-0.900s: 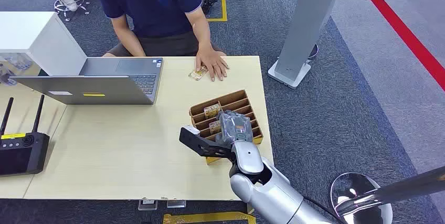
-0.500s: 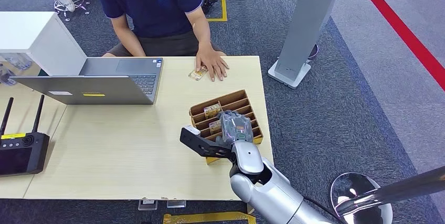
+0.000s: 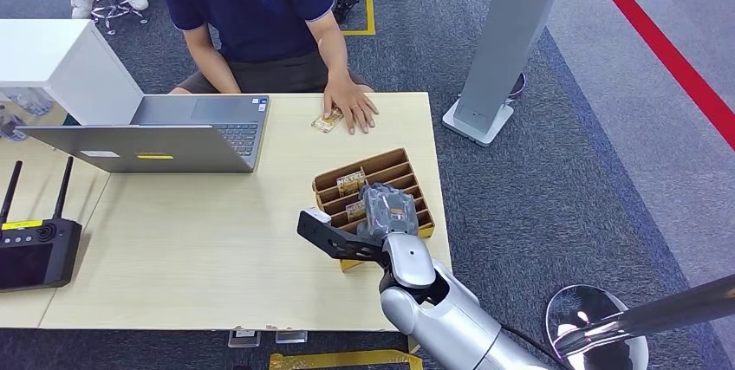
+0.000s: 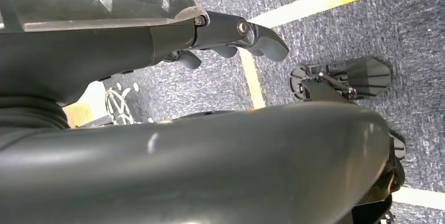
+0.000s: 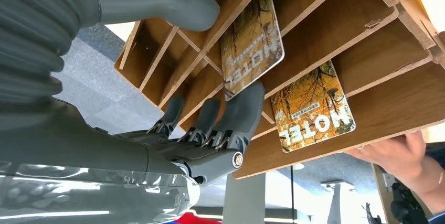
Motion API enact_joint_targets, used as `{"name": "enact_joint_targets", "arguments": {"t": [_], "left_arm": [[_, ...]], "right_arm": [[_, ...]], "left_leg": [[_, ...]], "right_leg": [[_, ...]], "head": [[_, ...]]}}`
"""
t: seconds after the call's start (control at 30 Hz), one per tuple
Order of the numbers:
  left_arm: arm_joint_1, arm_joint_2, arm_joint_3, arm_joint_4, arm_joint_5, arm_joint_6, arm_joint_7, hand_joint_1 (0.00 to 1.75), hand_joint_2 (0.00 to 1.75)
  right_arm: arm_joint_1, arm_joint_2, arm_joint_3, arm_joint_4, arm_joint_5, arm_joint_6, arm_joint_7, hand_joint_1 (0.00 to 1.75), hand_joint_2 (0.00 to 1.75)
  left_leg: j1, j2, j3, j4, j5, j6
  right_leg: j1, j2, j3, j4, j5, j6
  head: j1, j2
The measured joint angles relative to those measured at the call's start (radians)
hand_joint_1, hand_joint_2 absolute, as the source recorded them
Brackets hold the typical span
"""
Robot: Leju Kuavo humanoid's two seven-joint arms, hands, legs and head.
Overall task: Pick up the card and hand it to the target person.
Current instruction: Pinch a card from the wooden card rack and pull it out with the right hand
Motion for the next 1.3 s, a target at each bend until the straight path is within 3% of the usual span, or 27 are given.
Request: {"name": "enact_joint_targets", "arguments": {"t": [0.53, 0.93, 1.0, 1.13, 1.3], "left_arm": [[-0.002, 0.000, 0.000, 0.000, -0.001, 0.000, 0.000, 0.00, 0.00], [-0.004, 0.000, 0.000, 0.000, -0.008, 0.001, 0.005, 0.00, 0.00], [-0.004, 0.000, 0.000, 0.000, -0.009, 0.000, 0.006, 0.00, 0.00], [-0.005, 0.000, -0.001, 0.000, -0.015, -0.003, 0.006, 0.00, 0.00], [-0.009, 0.000, -0.005, 0.000, -0.035, -0.002, 0.007, 0.00, 0.00]], "right_arm": [[0.001, 0.000, -0.005, 0.007, 0.001, 0.000, 0.000, 0.95, 1.75], [0.004, 0.000, -0.023, 0.013, 0.004, -0.004, 0.000, 1.74, 1.75], [0.004, 0.000, -0.024, 0.014, 0.004, -0.004, 0.000, 1.75, 1.75], [0.004, 0.000, -0.024, 0.014, 0.004, -0.006, 0.000, 1.57, 1.75], [0.005, 0.000, -0.025, 0.014, 0.010, -0.012, 0.000, 1.57, 1.75]], "left_leg": [[0.000, 0.000, 0.000, 0.000, 0.000, 0.000], [0.000, 0.000, 0.000, 0.000, 0.000, 0.000], [0.000, 0.000, 0.000, 0.000, 0.000, 0.000], [0.000, 0.000, 0.000, 0.000, 0.000, 0.000], [0.000, 0.000, 0.000, 0.000, 0.000, 0.000]], "right_leg": [[0.000, 0.000, 0.000, 0.000, 0.000, 0.000], [0.000, 0.000, 0.000, 0.000, 0.000, 0.000], [0.000, 0.000, 0.000, 0.000, 0.000, 0.000], [0.000, 0.000, 0.000, 0.000, 0.000, 0.000], [0.000, 0.000, 0.000, 0.000, 0.000, 0.000]], "head": [[0.000, 0.000], [0.000, 0.000], [0.000, 0.000], [0.000, 0.000], [0.000, 0.000]]}}
